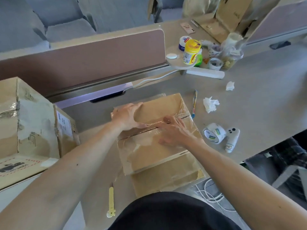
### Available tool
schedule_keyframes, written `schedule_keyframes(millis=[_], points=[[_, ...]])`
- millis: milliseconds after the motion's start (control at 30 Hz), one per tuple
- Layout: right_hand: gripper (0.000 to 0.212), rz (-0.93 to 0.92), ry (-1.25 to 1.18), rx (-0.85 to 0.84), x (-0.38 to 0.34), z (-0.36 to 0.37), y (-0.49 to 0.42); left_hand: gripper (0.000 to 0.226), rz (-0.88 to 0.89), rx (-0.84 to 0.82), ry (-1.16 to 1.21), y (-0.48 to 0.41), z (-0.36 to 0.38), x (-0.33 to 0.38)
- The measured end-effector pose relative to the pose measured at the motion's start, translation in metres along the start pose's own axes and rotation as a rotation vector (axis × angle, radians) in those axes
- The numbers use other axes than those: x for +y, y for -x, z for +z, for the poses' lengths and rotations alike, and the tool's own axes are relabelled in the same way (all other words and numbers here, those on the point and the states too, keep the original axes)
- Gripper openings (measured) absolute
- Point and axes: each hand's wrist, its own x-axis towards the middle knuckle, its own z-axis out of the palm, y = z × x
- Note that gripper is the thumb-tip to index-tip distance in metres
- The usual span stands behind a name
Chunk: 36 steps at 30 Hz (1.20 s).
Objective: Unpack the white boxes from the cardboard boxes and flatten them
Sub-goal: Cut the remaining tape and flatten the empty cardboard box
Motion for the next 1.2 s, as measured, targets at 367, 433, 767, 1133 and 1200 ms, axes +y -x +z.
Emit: schedule_keyframes(millis=[367,433,767,1133,1200], points=[[0.066,0.053,0.030,-0.076,-0.013,-0.005,-0.005,0.116,-0.055,-0.109,-0.089,-0.005,-0.009,0.003],[0.069,0.029,0.059,-0.054,-0.015,-0.006,-0.003,0.117,-0.052,-0.116,-0.096,-0.004,-0.012,0.004],[0.056,-0.073,0.061,0.295,-0.025,-0.025,0.041,0.122,-0.026,-0.167,-0.106,-0.009,-0.016,0.004],[0.036,0.286,-0.125,-0.021,-0.022,-0.083,0.109,0.123,0.027,-0.190,-0.083,-0.009,-0.012,-0.002],[0.041,0.355,-0.113,-0.125,-0.011,-0.072,0.108,0.122,0.021,-0.187,-0.089,-0.007,-0.010,0.000]])
